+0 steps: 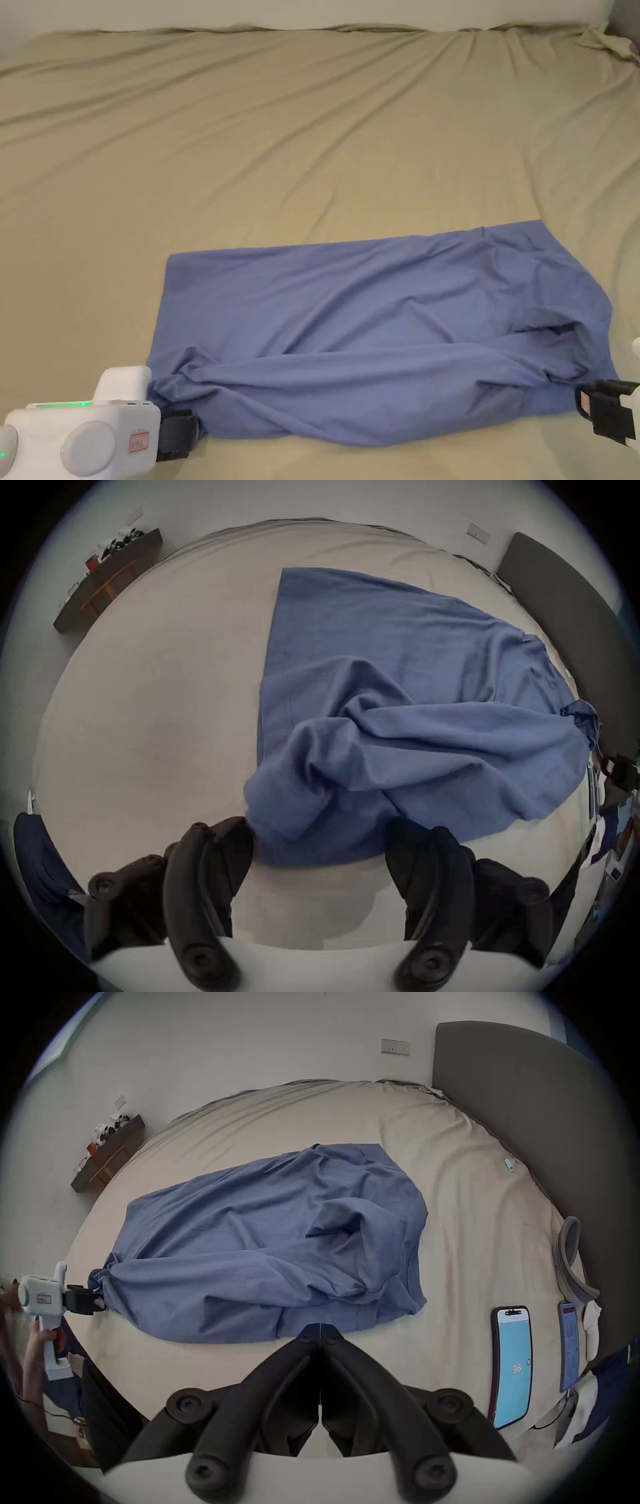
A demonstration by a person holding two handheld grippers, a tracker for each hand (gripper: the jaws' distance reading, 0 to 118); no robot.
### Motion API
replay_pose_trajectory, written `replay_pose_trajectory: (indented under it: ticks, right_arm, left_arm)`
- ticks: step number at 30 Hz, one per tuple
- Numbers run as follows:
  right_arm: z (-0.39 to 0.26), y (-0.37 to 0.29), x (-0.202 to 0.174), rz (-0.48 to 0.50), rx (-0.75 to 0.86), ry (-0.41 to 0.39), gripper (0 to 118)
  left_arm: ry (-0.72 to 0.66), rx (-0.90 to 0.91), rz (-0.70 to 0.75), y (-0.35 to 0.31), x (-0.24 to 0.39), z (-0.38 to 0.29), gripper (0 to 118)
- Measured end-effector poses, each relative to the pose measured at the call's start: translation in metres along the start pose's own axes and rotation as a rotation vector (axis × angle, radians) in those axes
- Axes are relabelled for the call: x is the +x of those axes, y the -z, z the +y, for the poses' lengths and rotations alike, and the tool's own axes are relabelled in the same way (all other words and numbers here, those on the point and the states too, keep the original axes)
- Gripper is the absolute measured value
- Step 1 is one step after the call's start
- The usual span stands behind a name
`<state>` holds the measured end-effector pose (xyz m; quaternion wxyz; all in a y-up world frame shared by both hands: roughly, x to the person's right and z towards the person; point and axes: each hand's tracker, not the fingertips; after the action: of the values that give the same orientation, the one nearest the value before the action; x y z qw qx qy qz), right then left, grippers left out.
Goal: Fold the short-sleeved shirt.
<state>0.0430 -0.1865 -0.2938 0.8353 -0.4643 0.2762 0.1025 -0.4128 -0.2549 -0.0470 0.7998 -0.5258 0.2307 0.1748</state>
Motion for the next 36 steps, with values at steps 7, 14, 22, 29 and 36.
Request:
replay_pose_trajectory:
  ticks: [7,14,22,29,36]
  right_arm:
    - [-0.001,0.015,0.001,-0.006,-0.024,-0.014,2]
    - [-0.001,0.015,0.016,-0.013,-0.024,-0.002,2]
    - [0.012,0.063,0.073,-0.1,-0.091,0.079,118]
    - [0.019,0.086,0.067,-0.088,-0.108,-0.008,38]
    - [0.01,0.049,0.058,-0.04,-0.045,0.032,10]
  left_arm:
    - [0.005,0.053,-0.016,-0.013,-0.008,0.003,11]
    - [0.033,0.094,0.01,-0.037,0.001,0.002,11]
    - [0.044,0.094,0.018,-0.044,0.011,0.005,10]
    - [0.033,0.086,-0.004,-0.04,0.014,0.013,10]
    - [-0.002,0.104,-0.063,-0.057,0.001,0.006,9]
